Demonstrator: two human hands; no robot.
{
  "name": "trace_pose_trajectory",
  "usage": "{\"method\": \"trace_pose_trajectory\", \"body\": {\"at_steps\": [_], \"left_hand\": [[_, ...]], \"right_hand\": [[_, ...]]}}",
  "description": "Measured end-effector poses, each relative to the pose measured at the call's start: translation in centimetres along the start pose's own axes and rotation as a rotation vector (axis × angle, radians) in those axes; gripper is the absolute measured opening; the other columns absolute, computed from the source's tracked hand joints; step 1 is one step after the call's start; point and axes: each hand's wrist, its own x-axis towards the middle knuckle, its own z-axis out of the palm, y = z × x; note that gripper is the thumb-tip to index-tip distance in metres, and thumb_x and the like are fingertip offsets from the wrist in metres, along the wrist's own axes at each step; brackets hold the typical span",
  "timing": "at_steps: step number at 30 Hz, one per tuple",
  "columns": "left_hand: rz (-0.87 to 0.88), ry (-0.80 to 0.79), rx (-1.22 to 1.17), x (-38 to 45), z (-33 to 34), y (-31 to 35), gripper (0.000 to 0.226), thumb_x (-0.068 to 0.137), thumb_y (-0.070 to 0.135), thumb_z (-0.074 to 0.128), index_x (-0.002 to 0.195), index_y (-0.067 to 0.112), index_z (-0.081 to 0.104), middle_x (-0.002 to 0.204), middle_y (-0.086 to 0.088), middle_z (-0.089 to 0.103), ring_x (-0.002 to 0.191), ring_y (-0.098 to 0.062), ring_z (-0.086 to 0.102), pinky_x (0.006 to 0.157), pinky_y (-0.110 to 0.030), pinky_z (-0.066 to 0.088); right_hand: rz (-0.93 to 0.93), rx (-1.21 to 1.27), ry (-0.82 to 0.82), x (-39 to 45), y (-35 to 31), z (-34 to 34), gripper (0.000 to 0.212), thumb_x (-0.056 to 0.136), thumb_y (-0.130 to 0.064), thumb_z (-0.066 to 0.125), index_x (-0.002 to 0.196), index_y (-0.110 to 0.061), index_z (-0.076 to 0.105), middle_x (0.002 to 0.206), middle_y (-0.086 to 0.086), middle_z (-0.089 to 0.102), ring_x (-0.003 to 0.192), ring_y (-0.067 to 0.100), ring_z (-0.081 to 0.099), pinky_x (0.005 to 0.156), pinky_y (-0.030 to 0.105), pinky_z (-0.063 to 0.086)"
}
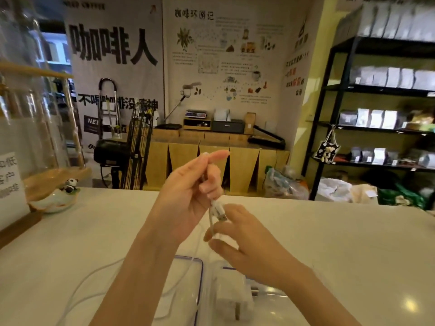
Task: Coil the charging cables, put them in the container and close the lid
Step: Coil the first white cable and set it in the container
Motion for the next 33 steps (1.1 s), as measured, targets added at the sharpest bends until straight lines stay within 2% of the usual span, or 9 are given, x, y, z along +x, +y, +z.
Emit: {"method": "trace_pose_trajectory", "body": {"at_steps": [3,6,10,13,18,23,25,28,33], "left_hand": [[0.029,0.061,0.064,0.0,-0.9,-0.1,0.031,0.082,0.022,0.044,0.102,0.005,0.06,0.056,0.004,0.06,0.045,-0.003,0.049,0.047,-0.015,0.046],[0.108,0.129,0.426,-0.3,-1.8,-0.5,0.026,0.084,0.023,0.045,0.098,0.01,0.063,0.062,0.003,0.068,0.047,-0.005,0.053,0.051,-0.015,0.047],[0.192,0.114,0.986,-0.3,-2.6,-0.8,0.02,0.091,0.01,0.043,0.1,0.008,0.061,0.065,0.003,0.069,0.046,-0.008,0.057,0.049,-0.018,0.05],[0.033,-0.017,1.151,-0.5,-2.5,-0.9,0.019,0.092,0.012,0.043,0.094,0.013,0.062,0.056,0.009,0.064,0.041,-0.008,0.055,0.042,-0.017,0.046],[-0.408,-0.269,0.675,-0.6,-2.0,-0.9,0.032,0.091,0.026,0.041,0.089,0.008,0.066,0.046,0.007,0.056,0.029,-0.001,0.033,0.033,-0.014,0.022],[-0.485,-0.399,0.112,-0.4,-1.6,-1.4,0.036,0.091,0.023,0.035,0.091,0.001,0.063,0.046,0.009,0.051,0.032,-0.003,0.025,0.032,-0.014,0.021],[-0.49,-0.428,-0.114,-0.1,-1.5,-1.4,0.042,0.093,0.027,0.031,0.098,-0.002,0.061,0.051,0.004,0.056,0.037,-0.006,0.025,0.035,-0.015,0.025],[-0.483,-0.465,-0.471,0.1,-1.8,-0.9,0.05,0.096,0.031,0.027,0.111,-0.012,0.049,0.063,-0.011,0.061,0.045,-0.01,0.032,0.042,-0.02,0.031],[-0.144,-0.138,-0.263,0.0,-1.6,-0.4,0.032,0.092,0.021,0.037,0.105,-0.002,0.055,0.056,0.001,0.055,0.041,-0.005,0.042,0.04,-0.013,0.034]], "right_hand": [[-0.079,0.083,-0.114,-0.4,-1.3,-0.1,0.021,0.091,-0.031,0.047,0.091,-0.019,0.064,0.108,-0.004,0.065,0.104,0.011,0.052,0.094,0.033,0.039],[-0.011,0.183,-0.142,-0.8,-1.9,-1.1,0.018,0.091,-0.035,0.045,0.087,-0.023,0.058,0.093,-0.008,0.066,0.09,0.011,0.055,0.083,0.035,0.045],[0.027,0.328,-0.08,-1.1,-2.0,-2.7,0.012,0.093,-0.029,0.043,0.087,-0.03,0.053,0.074,-0.011,0.061,0.073,0.009,0.058,0.069,0.03,0.05],[-0.04,0.26,0.057,-1.1,-1.3,-3.7,0.015,0.092,-0.027,0.045,0.093,-0.032,0.059,0.071,-0.017,0.058,0.069,0.004,0.055,0.061,0.017,0.045],[-0.176,0.201,0.363,-1.0,1.3,-4.7,0.023,0.085,-0.028,0.05,0.102,-0.028,0.065,0.079,-0.018,0.059,0.074,0.001,0.056,0.066,0.011,0.045],[-0.134,0.266,0.583,-0.5,2.4,-4.1,0.022,0.085,-0.02,0.053,0.104,-0.019,0.064,0.079,-0.012,0.062,0.072,0.002,0.056,0.064,0.009,0.043],[-0.058,0.362,0.542,-0.4,2.5,-3.8,0.022,0.085,-0.027,0.052,0.105,-0.024,0.062,0.072,-0.025,0.06,0.067,0.0,0.057,0.06,0.008,0.043],[0.1,0.39,0.309,-0.5,2.1,-2.8,0.024,0.082,-0.044,0.044,0.103,-0.042,0.056,0.061,-0.017,0.061,0.061,0.001,0.057,0.057,0.014,0.046],[0.064,0.164,-0.055,-0.7,0.2,-1.5,0.029,0.093,-0.036,0.039,0.119,-0.038,0.054,0.068,-0.01,0.062,0.063,0.008,0.06,0.064,0.025,0.051]]}}
